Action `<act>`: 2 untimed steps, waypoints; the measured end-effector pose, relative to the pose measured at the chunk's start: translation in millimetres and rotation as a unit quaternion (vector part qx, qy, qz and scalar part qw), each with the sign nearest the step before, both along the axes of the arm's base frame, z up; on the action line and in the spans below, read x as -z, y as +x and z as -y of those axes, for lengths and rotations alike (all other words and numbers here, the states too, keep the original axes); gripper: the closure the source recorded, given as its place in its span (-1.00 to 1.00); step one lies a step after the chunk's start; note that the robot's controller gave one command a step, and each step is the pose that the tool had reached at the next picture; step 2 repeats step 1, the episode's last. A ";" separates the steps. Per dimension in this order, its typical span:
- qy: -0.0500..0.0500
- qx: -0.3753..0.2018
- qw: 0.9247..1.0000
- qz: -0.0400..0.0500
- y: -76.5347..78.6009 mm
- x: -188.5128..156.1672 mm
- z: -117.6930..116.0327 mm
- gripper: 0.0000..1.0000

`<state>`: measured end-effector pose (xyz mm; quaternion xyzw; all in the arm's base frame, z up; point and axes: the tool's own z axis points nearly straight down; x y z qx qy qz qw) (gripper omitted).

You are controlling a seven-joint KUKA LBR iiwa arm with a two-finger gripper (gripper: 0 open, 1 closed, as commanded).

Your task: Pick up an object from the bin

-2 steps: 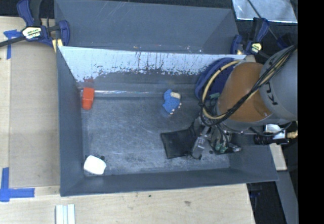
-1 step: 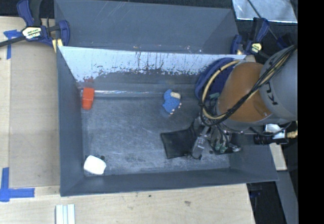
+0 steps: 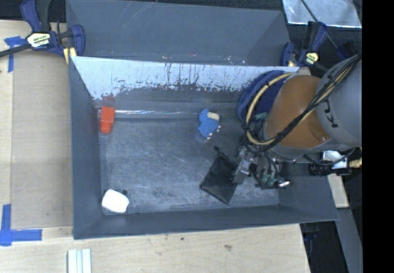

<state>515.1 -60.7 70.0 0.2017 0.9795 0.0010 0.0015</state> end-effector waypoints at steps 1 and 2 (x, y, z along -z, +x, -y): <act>-0.002 -0.001 1.000 0.003 2.3 -71.9 1.0 1.00; -0.002 -0.001 1.000 0.003 2.3 -71.9 1.0 1.00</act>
Offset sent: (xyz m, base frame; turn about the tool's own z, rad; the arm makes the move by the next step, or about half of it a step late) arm 0.0000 0.0000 0.0675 0.0000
